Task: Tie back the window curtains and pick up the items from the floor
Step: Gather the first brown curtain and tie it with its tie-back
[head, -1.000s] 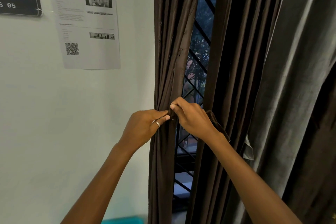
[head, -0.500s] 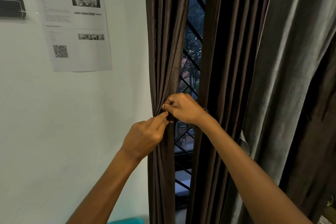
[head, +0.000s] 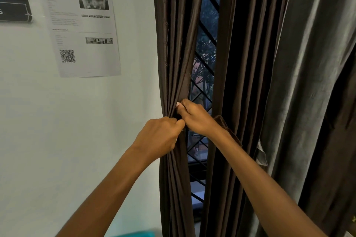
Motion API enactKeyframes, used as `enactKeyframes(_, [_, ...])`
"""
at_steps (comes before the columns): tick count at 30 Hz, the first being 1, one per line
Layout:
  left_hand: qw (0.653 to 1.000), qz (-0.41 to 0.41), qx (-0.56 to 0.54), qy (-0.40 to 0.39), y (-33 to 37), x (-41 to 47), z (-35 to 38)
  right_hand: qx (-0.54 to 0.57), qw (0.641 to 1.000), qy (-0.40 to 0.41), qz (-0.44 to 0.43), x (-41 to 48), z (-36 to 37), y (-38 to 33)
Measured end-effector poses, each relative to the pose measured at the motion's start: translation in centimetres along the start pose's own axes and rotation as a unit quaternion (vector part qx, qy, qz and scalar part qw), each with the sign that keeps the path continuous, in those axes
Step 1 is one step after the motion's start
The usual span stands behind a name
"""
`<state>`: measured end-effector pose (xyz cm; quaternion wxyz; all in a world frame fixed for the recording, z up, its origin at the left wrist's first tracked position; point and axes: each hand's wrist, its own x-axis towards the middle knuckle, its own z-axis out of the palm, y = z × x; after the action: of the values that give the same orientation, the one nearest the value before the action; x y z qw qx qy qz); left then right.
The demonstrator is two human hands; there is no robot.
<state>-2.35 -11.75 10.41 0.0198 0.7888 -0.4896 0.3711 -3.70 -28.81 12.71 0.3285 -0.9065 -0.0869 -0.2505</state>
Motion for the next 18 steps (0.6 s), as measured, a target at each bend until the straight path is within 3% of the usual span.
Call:
enactKeyframes(4, [0.978,-0.087,-0.16,-0.098,-1.7,1.4,-1.0,0.084,0.996,-0.01,0.015,-0.8,-0.5,-0.3])
enactKeyframes(11, [0.907,-0.214,-0.33,-0.15,-3.1,3.5,-1.8,0.195,0.981,0.015,0.015,-4.2,1.0,1.1])
enactKeyframes(14, [0.868,-0.241,-0.391,-0.188,-3.4,4.2,-2.1,0.122,0.992,0.003,-0.025,-5.8,1.9,1.0])
enactKeyframes(18, [0.844,-0.241,-0.424,-0.223,-3.1,5.0,-2.4,-0.024,0.991,0.101,-0.088,-6.6,3.2,1.2])
